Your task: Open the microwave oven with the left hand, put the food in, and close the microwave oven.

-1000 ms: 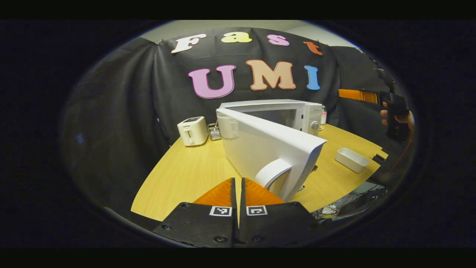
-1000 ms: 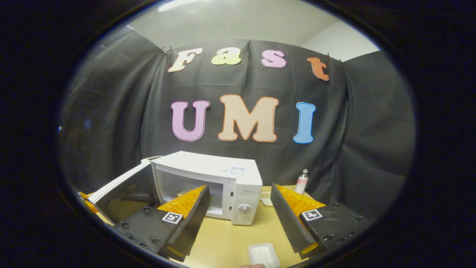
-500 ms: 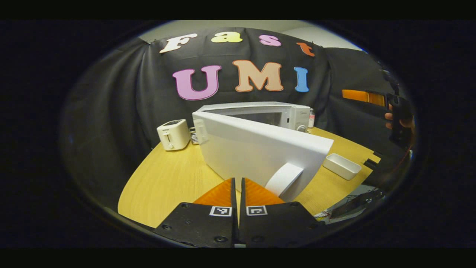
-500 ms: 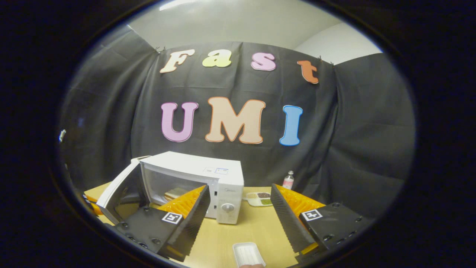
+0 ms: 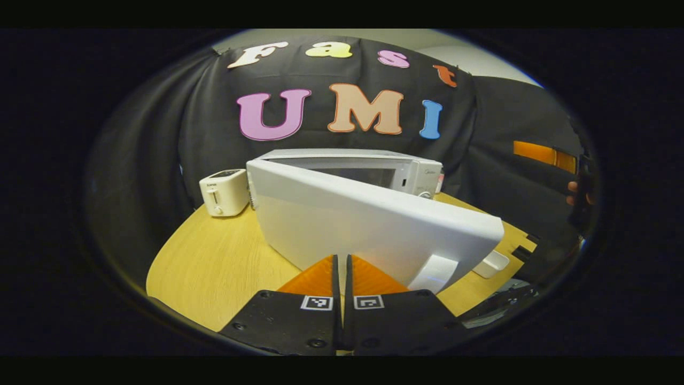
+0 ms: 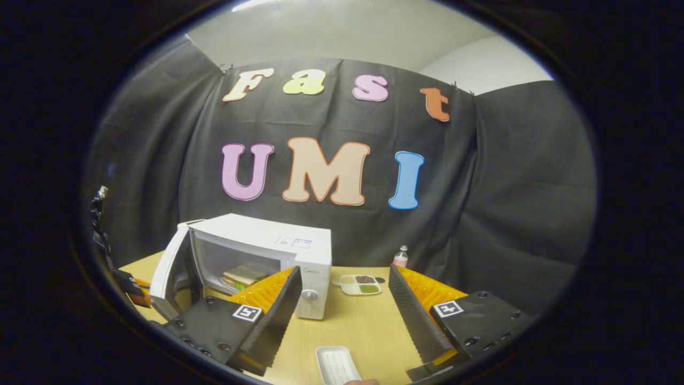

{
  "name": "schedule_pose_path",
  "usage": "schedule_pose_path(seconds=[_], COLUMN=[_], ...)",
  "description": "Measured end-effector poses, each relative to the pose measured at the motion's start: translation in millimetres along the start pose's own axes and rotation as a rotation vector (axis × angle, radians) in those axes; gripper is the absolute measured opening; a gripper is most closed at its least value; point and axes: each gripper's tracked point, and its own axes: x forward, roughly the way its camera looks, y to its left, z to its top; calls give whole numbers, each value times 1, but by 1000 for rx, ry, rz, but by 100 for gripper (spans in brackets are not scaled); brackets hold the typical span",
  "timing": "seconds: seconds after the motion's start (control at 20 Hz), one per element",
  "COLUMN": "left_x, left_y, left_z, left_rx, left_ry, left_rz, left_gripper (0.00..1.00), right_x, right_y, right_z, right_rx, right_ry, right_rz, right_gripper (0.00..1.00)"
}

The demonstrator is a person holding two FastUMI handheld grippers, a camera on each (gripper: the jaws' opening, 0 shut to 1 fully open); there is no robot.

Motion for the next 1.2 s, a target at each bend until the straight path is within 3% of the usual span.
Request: schedule_pose_path(seconds=[0.05, 0.1, 0.35, 0.4, 0.5, 0.55, 0.6, 0.65, 0.8, 1.0, 1.05, 1.2], left_x=[3, 5, 21, 24, 31, 35, 40, 44, 58, 78, 83, 98], left_y=[-4, -8, -21, -23, -28, -31, -33, -36, -43, -49, -51, -54], left_z=[1, 4, 17, 20, 27, 29, 31, 31, 40, 49, 50, 55], left_rx=[-2, -3, 18, 20, 30, 38, 48, 61, 99, 110, 108, 104], left_ry=[5, 4, 0, 0, -3, -4, -1, 2, -8, -16, -19, -15], left_rz=[-10, -18, -41, -50, -65, -73, -81, -88, -104, -106, -106, -105], left_gripper=[1, 0, 0, 2, 1, 0, 0, 0, 0, 0, 0, 0], right_x=[1, 2, 7, 8, 9, 9, 10, 10, 12, 15, 16, 18], right_y=[-1, -2, -4, -4, -4, -3, -3, -4, -7, -13, -14, -19], right_z=[0, 0, 6, 8, 9, 10, 12, 13, 16, 18, 18, 18], right_rx=[-1, -1, 27, 29, 31, 39, 52, 64, 73, 80, 82, 66], right_ry=[2, 7, 4, 3, 5, 7, 7, 6, 4, 6, 6, 8], right_rz=[1, 1, 4, 7, 13, 16, 18, 19, 21, 16, 15, 12], right_gripper=[92, 100, 100, 92, 92, 100, 100, 92, 100, 100, 92, 92])
